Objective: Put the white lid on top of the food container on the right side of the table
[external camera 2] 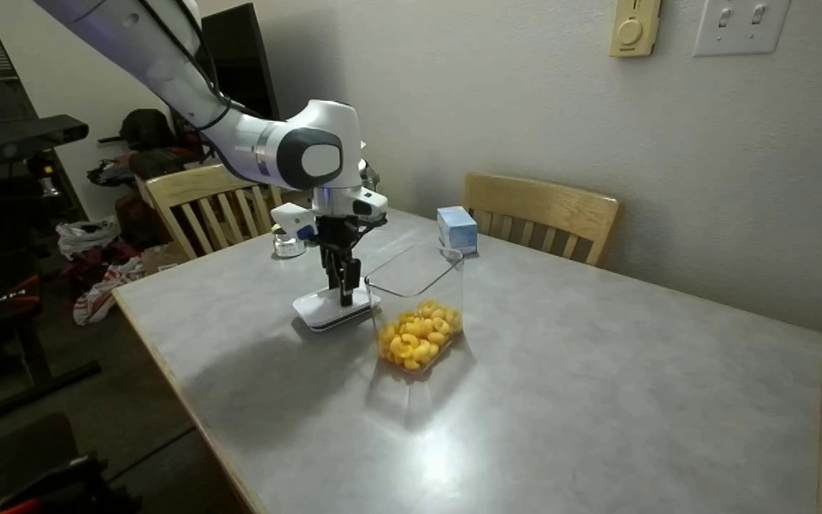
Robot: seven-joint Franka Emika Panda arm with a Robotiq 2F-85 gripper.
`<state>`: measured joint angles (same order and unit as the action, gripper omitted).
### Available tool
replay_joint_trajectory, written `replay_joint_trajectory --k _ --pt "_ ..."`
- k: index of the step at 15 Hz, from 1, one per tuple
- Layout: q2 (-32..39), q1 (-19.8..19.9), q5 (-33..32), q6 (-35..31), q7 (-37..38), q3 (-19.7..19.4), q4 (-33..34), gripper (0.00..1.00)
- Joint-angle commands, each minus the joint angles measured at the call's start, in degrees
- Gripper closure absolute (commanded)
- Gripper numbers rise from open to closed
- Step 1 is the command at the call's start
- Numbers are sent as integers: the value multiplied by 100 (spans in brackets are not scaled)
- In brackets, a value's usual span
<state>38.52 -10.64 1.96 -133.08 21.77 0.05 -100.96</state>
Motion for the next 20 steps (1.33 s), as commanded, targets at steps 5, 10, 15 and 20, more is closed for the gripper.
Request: replay_joint_trajectory --k 5,10,15,20 --pt "46 -28 -28 37 30 -47 77 71" --pt "-275 194 121 221 -763 246 -99 71" --pt "-776 387 191 427 -1723 498 -244 71" --pt "-1326 526 154 1032 -2416 552 -201 71"
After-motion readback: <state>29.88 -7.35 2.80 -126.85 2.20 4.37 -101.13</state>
